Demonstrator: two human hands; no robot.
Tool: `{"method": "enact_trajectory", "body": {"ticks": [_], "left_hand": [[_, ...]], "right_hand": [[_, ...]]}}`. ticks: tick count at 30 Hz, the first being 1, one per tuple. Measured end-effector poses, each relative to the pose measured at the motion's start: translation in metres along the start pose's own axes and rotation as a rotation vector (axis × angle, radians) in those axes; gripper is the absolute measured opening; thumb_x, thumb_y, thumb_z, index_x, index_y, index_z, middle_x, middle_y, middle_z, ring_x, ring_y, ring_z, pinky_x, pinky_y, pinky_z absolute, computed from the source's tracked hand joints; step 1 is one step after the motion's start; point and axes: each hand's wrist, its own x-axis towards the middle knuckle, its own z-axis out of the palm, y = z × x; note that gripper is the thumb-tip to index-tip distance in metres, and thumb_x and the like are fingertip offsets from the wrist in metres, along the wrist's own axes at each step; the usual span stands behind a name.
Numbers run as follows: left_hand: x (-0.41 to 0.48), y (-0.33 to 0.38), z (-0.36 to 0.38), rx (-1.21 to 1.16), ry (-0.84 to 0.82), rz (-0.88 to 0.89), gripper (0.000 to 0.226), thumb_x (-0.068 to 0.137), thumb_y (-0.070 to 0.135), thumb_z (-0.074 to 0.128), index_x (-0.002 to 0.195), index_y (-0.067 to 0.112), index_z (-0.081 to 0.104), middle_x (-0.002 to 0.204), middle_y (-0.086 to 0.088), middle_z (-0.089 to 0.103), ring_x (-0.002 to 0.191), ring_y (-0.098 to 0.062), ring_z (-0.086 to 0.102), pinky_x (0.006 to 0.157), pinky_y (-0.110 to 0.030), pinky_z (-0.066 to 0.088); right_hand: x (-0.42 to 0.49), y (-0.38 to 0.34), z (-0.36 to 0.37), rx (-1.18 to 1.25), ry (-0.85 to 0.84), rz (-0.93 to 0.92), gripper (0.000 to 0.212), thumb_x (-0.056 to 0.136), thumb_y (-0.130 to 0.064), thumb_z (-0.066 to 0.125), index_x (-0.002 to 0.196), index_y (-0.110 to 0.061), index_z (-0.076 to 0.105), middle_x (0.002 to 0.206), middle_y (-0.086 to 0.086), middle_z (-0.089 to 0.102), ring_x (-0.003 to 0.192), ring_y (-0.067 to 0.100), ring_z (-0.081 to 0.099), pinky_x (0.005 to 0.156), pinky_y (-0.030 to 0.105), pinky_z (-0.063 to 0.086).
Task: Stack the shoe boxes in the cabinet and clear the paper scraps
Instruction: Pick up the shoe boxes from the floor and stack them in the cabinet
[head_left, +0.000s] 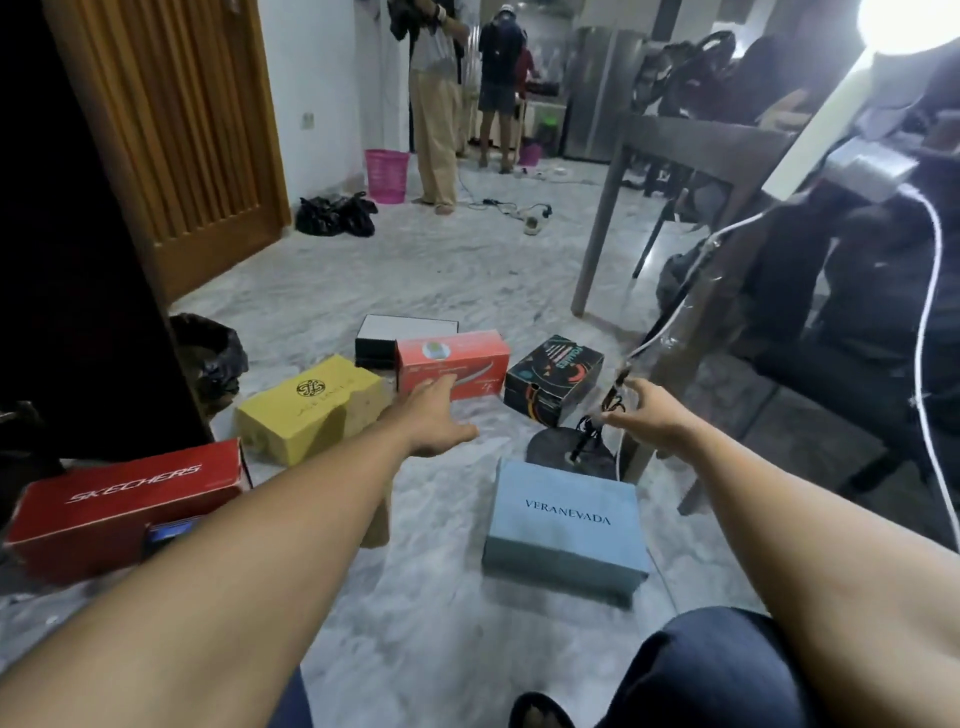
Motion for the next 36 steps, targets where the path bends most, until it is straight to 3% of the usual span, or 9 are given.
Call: {"method": "enact_trajectory", "body": {"ticks": [2, 6, 11, 16, 22, 28, 32, 34, 36], "left_hand": [[0.019, 0.007, 0.022, 0.025, -0.028, 0.007, 0.093, 0.08, 0.057, 0.069, 0.155, 0.023, 0.023, 0.157, -0.006, 0.036, 0.139, -0.029, 0.042, 0.107, -0.047, 0.043], [0.052, 0.006, 0.073, 0.044, -0.13, -0.007, 0.094, 0.082, 0.057, 0.068, 0.156, 0.021, 0.022, 0.158, -0.006, 0.036, 0.141, -0.029, 0.04, 0.109, -0.046, 0.042], [0.084, -0.007, 0.138, -0.001, -0.227, -0.073, 0.089, 0.084, 0.052, 0.069, 0.154, 0.019, 0.025, 0.151, -0.009, 0.044, 0.133, -0.03, 0.048, 0.104, -0.043, 0.045], [0.095, -0.028, 0.198, 0.009, -0.362, -0.126, 0.089, 0.082, 0.049, 0.072, 0.151, 0.016, 0.027, 0.149, -0.007, 0.045, 0.131, -0.028, 0.048, 0.103, -0.042, 0.045], [0.089, -0.055, 0.256, -0.294, -0.422, -0.205, 0.096, 0.067, 0.043, 0.086, 0.144, 0.015, 0.034, 0.139, 0.0, 0.051, 0.127, -0.024, 0.052, 0.097, -0.033, 0.047], [0.073, -0.065, 0.285, -0.428, -0.366, -0.201, 0.091, 0.066, 0.028, 0.09, 0.143, 0.024, 0.039, 0.136, 0.006, 0.054, 0.121, -0.017, 0.052, 0.094, -0.03, 0.045], [0.073, -0.066, 0.284, -0.433, -0.401, -0.193, 0.084, 0.069, 0.028, 0.087, 0.142, 0.03, 0.045, 0.132, 0.009, 0.058, 0.117, -0.013, 0.055, 0.087, -0.021, 0.042], [0.07, -0.067, 0.281, -0.426, -0.462, -0.189, 0.085, 0.074, 0.029, 0.086, 0.146, 0.028, 0.041, 0.131, 0.006, 0.057, 0.125, -0.017, 0.054, 0.091, -0.02, 0.041], [0.07, -0.069, 0.271, -0.393, -0.461, -0.218, 0.091, 0.077, 0.037, 0.083, 0.152, 0.023, 0.034, 0.139, 0.001, 0.052, 0.129, -0.021, 0.052, 0.094, -0.023, 0.041]], "right_hand": [[0.015, 0.027, 0.001, -0.028, -0.018, 0.032, 0.077, 0.09, -0.029, 0.069, 0.153, -0.01, 0.029, 0.147, 0.012, 0.046, 0.119, 0.032, 0.056, 0.058, 0.017, 0.054], [0.036, 0.075, 0.012, 0.005, -0.104, 0.158, 0.085, 0.087, -0.034, 0.073, 0.154, -0.013, 0.025, 0.127, 0.011, 0.052, 0.091, 0.027, 0.056, 0.066, 0.045, 0.06], [0.04, 0.128, 0.057, 0.078, -0.076, 0.23, 0.074, 0.089, -0.026, 0.072, 0.15, -0.009, 0.033, 0.147, 0.016, 0.045, 0.097, 0.023, 0.053, 0.041, 0.013, 0.037], [0.022, 0.181, 0.12, 0.245, -0.122, 0.311, 0.09, 0.076, -0.018, 0.086, 0.147, -0.004, 0.033, 0.136, 0.012, 0.051, 0.11, 0.02, 0.052, 0.077, 0.019, 0.043], [0.023, 0.239, 0.175, 0.399, -0.159, 0.234, 0.119, 0.034, -0.043, 0.101, 0.132, -0.026, 0.036, 0.132, -0.007, 0.053, 0.123, 0.014, 0.054, 0.1, 0.041, 0.052], [0.021, 0.245, 0.19, 0.439, -0.091, 0.178, 0.109, 0.039, -0.032, 0.102, 0.128, -0.029, 0.038, 0.127, -0.011, 0.054, 0.122, 0.007, 0.053, 0.097, 0.038, 0.053], [0.022, 0.245, 0.187, 0.36, -0.061, 0.227, 0.108, 0.046, -0.029, 0.099, 0.133, -0.026, 0.036, 0.125, -0.008, 0.055, 0.122, 0.02, 0.054, 0.086, 0.028, 0.052], [0.022, 0.245, 0.186, 0.246, -0.045, 0.3, 0.124, 0.038, -0.044, 0.096, 0.14, -0.033, 0.026, 0.137, 0.006, 0.046, 0.13, 0.033, 0.046, 0.098, 0.045, 0.049], [0.023, 0.237, 0.186, 0.084, -0.078, 0.389, 0.145, 0.038, -0.051, 0.094, 0.151, -0.038, 0.005, 0.158, 0.009, 0.017, 0.145, 0.038, 0.022, 0.111, 0.063, 0.026]]}}
